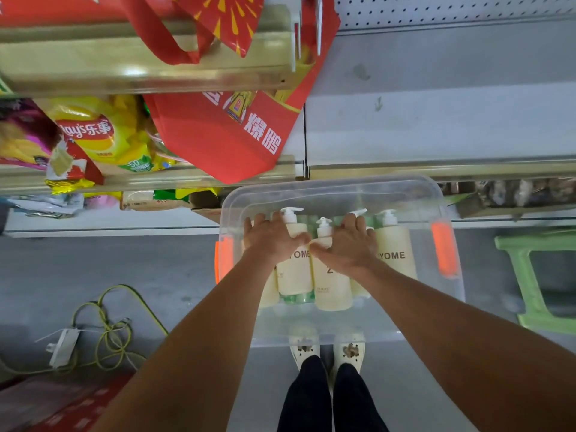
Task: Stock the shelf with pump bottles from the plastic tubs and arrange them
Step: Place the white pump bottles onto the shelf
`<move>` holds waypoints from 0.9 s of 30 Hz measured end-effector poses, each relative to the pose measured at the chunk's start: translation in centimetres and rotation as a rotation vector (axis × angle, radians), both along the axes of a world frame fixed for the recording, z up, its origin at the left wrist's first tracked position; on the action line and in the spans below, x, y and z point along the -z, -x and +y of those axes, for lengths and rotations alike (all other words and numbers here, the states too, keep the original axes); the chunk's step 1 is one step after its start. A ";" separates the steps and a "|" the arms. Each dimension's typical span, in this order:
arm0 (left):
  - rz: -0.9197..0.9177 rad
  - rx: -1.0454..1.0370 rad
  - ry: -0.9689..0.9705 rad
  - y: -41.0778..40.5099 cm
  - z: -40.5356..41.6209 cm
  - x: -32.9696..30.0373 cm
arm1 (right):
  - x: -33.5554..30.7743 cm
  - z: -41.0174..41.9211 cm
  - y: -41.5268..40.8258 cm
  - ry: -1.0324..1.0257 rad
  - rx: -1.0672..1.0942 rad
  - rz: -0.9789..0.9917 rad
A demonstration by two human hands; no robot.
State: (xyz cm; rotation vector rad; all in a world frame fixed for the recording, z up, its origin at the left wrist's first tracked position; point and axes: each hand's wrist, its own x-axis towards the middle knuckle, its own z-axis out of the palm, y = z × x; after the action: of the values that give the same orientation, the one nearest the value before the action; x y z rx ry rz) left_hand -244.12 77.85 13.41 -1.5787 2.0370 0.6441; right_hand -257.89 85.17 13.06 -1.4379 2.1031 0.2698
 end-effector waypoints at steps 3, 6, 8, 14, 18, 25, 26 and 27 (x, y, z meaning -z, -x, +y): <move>-0.009 0.002 0.022 0.2 0.1 -0.5 | -0.3 0.0 0.7 -0.047 -0.036 -0.041; 0.075 -0.079 0.011 -0.1 1.1 -1.1 | -0.4 1.4 1.2 -0.009 -0.030 -0.106; 0.164 -0.172 -0.001 -0.5 2.0 -1.2 | -0.4 2.5 1.4 0.086 0.062 -0.199; 0.367 -0.168 0.137 -0.8 5.1 -1.2 | -1.8 5.4 0.4 0.285 0.488 -0.680; 0.420 -0.147 0.188 -0.7 5.7 -1.2 | -1.9 5.6 0.9 0.251 0.560 -0.785; 0.787 -0.466 0.048 0.2 7.1 -4.6 | -5.1 5.9 3.3 0.253 0.623 -0.819; 0.842 -0.547 0.024 0.2 7.1 -5.5 | -6.2 6.0 3.7 0.261 0.625 -0.823; 0.894 -0.622 -0.006 0.1 7.0 -6.3 | -7.4 6.0 4.1 0.270 0.625 -0.832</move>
State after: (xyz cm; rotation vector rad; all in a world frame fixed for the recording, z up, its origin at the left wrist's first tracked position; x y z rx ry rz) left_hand -244.23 84.88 19.74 -2.1818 2.0189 1.8503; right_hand -261.97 91.22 20.50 -0.7310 1.7649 -0.7498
